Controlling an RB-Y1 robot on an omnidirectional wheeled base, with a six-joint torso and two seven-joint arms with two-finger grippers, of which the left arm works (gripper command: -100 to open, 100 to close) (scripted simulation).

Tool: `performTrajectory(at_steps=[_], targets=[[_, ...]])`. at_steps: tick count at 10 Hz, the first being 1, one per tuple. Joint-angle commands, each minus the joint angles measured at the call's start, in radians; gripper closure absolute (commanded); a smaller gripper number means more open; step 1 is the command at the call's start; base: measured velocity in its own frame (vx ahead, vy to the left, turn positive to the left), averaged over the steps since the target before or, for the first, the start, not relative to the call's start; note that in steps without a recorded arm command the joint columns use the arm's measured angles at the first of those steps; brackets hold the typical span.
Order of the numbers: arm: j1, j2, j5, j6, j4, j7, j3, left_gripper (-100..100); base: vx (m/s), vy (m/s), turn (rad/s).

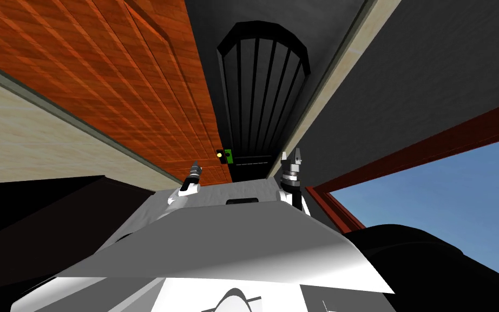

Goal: Pull the door open

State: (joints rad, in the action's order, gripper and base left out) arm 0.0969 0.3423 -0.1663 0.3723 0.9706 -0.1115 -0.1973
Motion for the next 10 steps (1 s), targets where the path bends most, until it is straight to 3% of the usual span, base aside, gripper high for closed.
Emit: performTrajectory(at_steps=[1,2,3,4,6,7,10], targets=[[0.006,-0.013,0.001,-0.002,0.012,0.005,0.006,-100,0.199,-0.040,-0.095],[0.018,-0.024,0.003,-0.001,0.016,0.006,0.018,-100,0.211,-0.072,-0.161],[0.018,-0.024,0.003,-0.001,0.016,0.006,0.018,-100,0.142,-0.040,-0.061],[0.040,-0.045,0.007,0.001,0.025,0.007,0.039,-100,0.176,-0.102,-0.229],[0.044,-0.044,0.007,0.009,0.011,0.010,0.036,-100,0.115,-0.060,-0.054],[0.044,-0.044,0.007,0.009,0.011,0.010,0.036,100,-0.006,0.000,0.000],[0.044,-0.044,0.007,0.009,0.011,0.010,0.036,100,-0.022,0.012,-0.001]])
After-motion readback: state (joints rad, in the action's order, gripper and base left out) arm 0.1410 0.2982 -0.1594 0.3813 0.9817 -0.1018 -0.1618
